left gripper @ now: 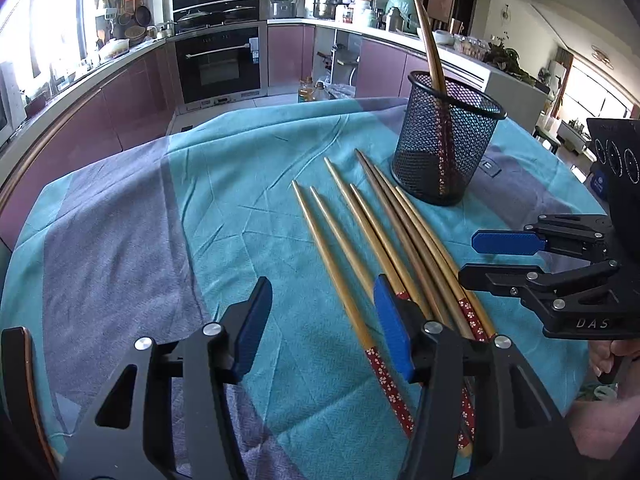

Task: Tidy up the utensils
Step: 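Move both tools back over the remaining chopsticks, then close the left tool on a chopstick while the right tool grasps another chopstick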

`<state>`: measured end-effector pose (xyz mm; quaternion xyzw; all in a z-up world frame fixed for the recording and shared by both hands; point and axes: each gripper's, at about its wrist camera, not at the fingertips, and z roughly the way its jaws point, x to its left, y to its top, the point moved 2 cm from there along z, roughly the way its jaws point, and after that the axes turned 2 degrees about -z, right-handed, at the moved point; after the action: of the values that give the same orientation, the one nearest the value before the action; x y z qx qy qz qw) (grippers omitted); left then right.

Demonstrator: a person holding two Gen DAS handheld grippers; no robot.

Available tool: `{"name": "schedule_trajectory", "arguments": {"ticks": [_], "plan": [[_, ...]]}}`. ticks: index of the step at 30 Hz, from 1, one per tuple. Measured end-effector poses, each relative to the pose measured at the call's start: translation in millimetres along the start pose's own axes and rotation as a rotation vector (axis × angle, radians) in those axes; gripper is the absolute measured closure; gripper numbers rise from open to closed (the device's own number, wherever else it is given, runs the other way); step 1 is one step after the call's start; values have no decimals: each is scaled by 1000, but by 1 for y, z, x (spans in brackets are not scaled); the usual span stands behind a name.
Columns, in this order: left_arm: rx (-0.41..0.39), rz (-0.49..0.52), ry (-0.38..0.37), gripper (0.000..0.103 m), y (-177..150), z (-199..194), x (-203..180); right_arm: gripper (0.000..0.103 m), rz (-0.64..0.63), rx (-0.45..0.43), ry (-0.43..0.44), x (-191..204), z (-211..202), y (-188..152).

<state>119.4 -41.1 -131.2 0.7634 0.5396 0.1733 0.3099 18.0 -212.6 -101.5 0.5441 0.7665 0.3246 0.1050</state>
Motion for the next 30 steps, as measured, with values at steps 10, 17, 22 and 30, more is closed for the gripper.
{"name": "schedule_trajectory", "arguments": {"ticks": [10, 17, 22, 30], "plan": [[53, -8, -18, 69, -2, 13, -1, 70, -12, 18, -34, 1, 8, 3], [71, 4, -21, 75, 0, 19, -6, 73, -13, 28, -50, -2, 8, 4], [81, -3, -16, 75, 2, 23, -5, 74, -21, 30, -67, -1, 13, 9], [92, -31, -2, 83, 13, 33, -1, 93, 29, 24, -59, -5, 20, 15]]}}
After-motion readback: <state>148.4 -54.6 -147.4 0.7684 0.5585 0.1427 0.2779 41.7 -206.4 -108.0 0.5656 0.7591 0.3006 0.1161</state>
